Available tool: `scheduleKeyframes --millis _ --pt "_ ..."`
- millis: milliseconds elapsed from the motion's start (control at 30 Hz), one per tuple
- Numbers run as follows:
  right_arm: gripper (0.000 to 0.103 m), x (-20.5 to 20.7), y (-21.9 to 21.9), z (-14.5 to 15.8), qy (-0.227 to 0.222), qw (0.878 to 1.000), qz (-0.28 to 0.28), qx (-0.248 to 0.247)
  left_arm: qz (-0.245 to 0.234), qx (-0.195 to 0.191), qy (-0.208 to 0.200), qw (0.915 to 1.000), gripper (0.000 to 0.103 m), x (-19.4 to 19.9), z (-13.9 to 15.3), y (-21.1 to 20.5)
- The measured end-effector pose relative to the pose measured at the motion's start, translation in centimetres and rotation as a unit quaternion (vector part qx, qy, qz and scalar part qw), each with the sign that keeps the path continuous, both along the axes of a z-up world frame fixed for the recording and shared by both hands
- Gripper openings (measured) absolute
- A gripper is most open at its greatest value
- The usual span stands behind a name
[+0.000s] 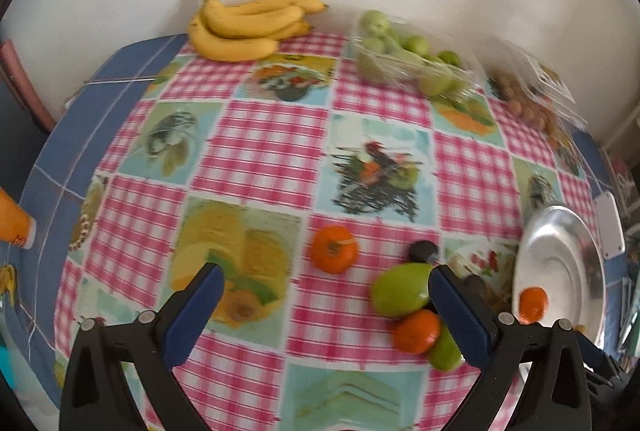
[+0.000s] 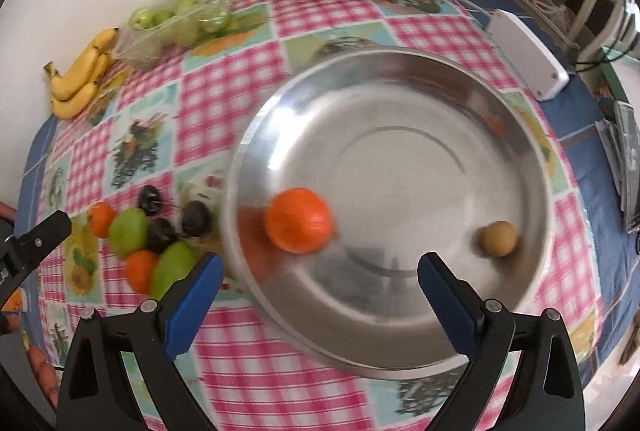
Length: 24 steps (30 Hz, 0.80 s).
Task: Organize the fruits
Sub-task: 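Move the left tool to a second mandarin while the right tool approaches a green mango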
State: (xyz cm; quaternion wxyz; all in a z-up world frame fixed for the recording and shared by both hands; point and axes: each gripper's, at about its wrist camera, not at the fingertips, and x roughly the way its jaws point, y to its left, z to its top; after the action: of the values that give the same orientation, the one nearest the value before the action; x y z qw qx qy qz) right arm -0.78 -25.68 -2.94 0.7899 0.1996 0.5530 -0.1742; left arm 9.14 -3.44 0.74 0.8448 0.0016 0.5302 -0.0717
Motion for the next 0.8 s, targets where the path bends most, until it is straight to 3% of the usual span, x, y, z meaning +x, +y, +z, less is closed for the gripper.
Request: scheduleKeyframes --millis 300,800 --pt "0.098 2.3 4.7 0.7 -0.028 0.998 0.046 0.034 0.036 -0.016 0.007 0.9992 0.103 1.0 -0.3 3.7" --pt "0.098 2.6 7.4 1.0 -0.033 0.995 0.067 0.059 -0.001 -0.027 0.030 0.9992 0.103 0.7 -1.5 1.6"
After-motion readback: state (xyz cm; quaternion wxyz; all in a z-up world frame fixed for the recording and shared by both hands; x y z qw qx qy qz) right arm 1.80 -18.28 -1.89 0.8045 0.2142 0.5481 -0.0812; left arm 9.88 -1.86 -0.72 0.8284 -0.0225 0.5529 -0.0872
